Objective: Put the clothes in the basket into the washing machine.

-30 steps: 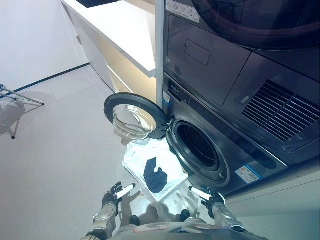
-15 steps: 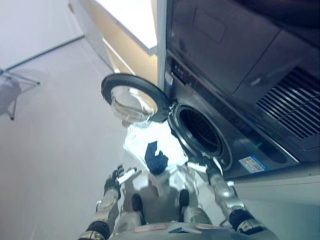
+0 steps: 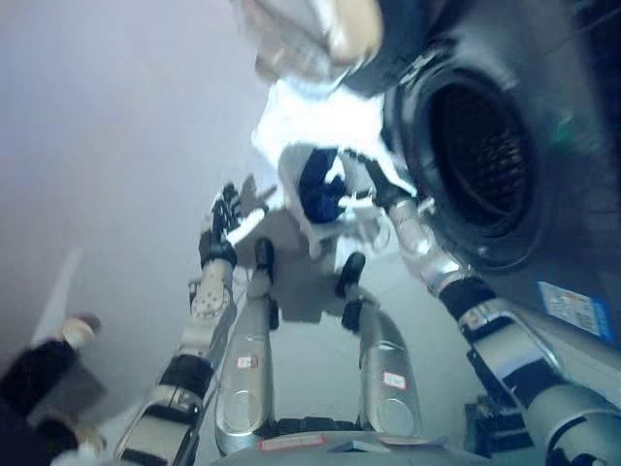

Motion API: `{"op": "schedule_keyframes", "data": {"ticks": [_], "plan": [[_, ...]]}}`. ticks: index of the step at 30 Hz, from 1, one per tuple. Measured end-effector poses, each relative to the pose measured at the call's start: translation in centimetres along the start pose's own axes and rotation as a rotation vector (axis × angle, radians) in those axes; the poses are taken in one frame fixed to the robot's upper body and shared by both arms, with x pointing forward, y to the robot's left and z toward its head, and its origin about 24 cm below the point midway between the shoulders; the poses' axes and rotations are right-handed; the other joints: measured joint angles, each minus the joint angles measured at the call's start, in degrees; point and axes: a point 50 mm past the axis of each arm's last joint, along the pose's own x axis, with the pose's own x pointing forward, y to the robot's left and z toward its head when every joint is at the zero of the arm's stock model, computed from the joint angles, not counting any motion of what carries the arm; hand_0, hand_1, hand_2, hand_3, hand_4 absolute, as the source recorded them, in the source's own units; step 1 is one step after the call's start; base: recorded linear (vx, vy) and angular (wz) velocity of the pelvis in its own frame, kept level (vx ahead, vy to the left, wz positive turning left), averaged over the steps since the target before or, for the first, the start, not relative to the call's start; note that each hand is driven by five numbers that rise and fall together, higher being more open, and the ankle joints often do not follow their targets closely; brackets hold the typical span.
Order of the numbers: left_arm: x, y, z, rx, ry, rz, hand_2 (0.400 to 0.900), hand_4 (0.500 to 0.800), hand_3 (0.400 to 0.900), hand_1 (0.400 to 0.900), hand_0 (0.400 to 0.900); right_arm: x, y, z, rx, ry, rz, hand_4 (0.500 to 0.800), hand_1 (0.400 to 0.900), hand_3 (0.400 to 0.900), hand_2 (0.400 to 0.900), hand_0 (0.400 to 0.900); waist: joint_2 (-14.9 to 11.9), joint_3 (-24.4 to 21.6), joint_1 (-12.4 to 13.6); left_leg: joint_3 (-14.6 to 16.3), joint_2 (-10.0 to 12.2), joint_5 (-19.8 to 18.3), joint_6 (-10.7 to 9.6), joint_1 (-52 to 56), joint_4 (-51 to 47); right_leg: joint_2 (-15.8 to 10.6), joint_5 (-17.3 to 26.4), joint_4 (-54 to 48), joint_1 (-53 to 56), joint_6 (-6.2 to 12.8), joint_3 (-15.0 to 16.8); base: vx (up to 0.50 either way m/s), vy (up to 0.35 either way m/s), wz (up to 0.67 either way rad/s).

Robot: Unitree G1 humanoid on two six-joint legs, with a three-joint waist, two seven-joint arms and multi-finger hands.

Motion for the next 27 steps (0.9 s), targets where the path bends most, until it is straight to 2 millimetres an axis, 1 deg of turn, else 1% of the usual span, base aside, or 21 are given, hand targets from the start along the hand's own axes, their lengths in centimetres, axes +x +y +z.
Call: {"op": "schedule_keyframes", "data": {"ticks": [2,3,4,5,7,10,11,13,19,22,27], "plan": [[0.6,0.1,1.5,0.010,-0.063,0.013,0.900,0.800,0.900,0.900,0.900,1.2,-1.6,1.3,-0.057,-0.044,-0.045,0.800,0.900,0.900,0.900,0.900,-0.22,0.20,0.47,-1.75,-0.43,-0.21,-0.31,-6.32,3.03,-0.96,-1.69,4.63,-6.10,-0.67,-0.15,-0.14,-0.030,0.16],[0.9,0.1,2.1,0.021,-0.086,0.019,0.900,0.800,0.900,0.900,0.900,1.7,-2.3,1.8,-0.086,-0.061,-0.065,0.800,0.900,0.900,0.900,0.900,-0.35,0.48,1.10,-2.45,-0.45,-0.57,-0.65,-9.18,4.92,-1.20,-2.15,6.56,-8.67,-1.06,-0.20,-0.10,-0.007,0.09],[1.1,0.0,2.5,0.022,-0.101,0.027,0.900,0.800,0.900,0.900,0.900,2.0,-3.0,2.1,-0.111,-0.071,-0.081,0.800,0.900,0.900,0.900,0.900,-0.40,0.57,1.16,-2.86,-0.56,-1.04,-0.72,-11.42,6.77,-1.58,-2.99,8.22,-10.45,-1.21,-0.26,-0.07,0.004,0.06],[1.3,-0.1,2.8,0.019,-0.111,0.032,0.900,0.800,0.900,0.900,0.900,2.3,-3.4,2.5,-0.119,-0.082,-0.096,0.800,0.900,0.900,0.900,0.900,-0.50,0.70,1.54,-3.35,-0.60,-1.19,-0.79,-13.23,8.08,-1.72,-3.24,9.43,-12.04,-1.35,-0.22,-0.12,0.015,0.11],[1.4,-0.3,3.3,0.009,-0.131,0.040,0.900,0.800,0.900,0.900,0.900,2.6,-3.9,3.0,-0.124,-0.094,-0.117,0.800,0.900,0.900,0.900,0.900,-0.61,0.74,1.53,-3.91,-0.75,-1.94,-0.79,-16.35,11.10,-2.12,-3.79,11.86,-14.61,-1.64,-0.14,-0.08,0.018,0.11],[1.4,-1.1,4.8,-0.017,-0.195,0.017,0.900,0.800,0.900,0.900,0.900,3.2,-4.9,3.1,-0.151,-0.075,-0.156,0.800,0.900,0.900,0.900,0.900,-0.63,0.74,1.21,-4.58,-1.50,-2.78,-0.53,-21.52,15.51,-3.67,-5.42,16.36,-19.48,-2.17,0.13,-0.01,0.007,0.10],[1.5,-1.3,5.2,-0.021,-0.211,0.011,0.900,0.800,0.900,0.900,0.900,3.3,-5.0,3.0,-0.157,-0.062,-0.163,0.800,0.900,0.900,0.900,0.900,-0.63,0.74,1.17,-4.73,-1.50,-3.03,-0.92,-22.91,16.39,-3.88,-5.89,17.38,-20.78,-2.12,0.12,0.04,0.010,0.07],[1.5,-1.6,5.8,-0.025,-0.240,-0.006,0.900,0.800,0.900,0.900,0.900,3.3,-4.9,2.4,-0.174,-0.030,-0.158,0.800,0.900,0.900,0.900,0.900,-0.63,0.74,1.24,-4.91,-1.58,-3.07,-0.99,-25.60,18.40,-4.34,-6.27,19.46,-23.34,-2.49,0.11,0.00,0.035,-0.01],[1.5,-1.3,6.2,-0.024,-0.254,0.014,0.900,0.800,0.900,0.900,0.900,3.2,-4.1,1.6,-0.165,0.016,-0.156,0.800,0.900,0.900,0.900,0.900,-0.64,0.73,0.87,-4.48,-1.67,-4.29,-0.48,-32.87,24.41,-5.17,-6.60,24.01,-30.30,-2.94,1.42,-0.04,0.048,-0.06],[1.5,-1.4,6.2,-0.026,-0.255,0.018,0.900,0.800,0.900,0.900,0.900,2.9,-3.5,1.4,-0.158,0.020,-0.149,0.800,0.900,0.900,0.900,0.900,-0.64,0.73,0.67,-3.86,-1.71,-5.16,0.02,-33.95,26.38,-5.63,-6.88,25.47,-31.44,-2.73,2.18,-0.02,0.021,-0.03],[1.4,-1.7,6.5,-0.034,-0.269,0.008,0.900,0.800,0.900,0.900,0.900,3.1,-3.5,1.2,-0.187,0.034,-0.152,0.800,0.900,0.900,0.900,0.900,-0.63,0.73,0.71,-3.53,-2.09,-5.74,0.00,-34.40,27.52,-5.96,-7.28,26.71,-32.25,-2.71,3.15,-0.02,0.016,0.00]]}}
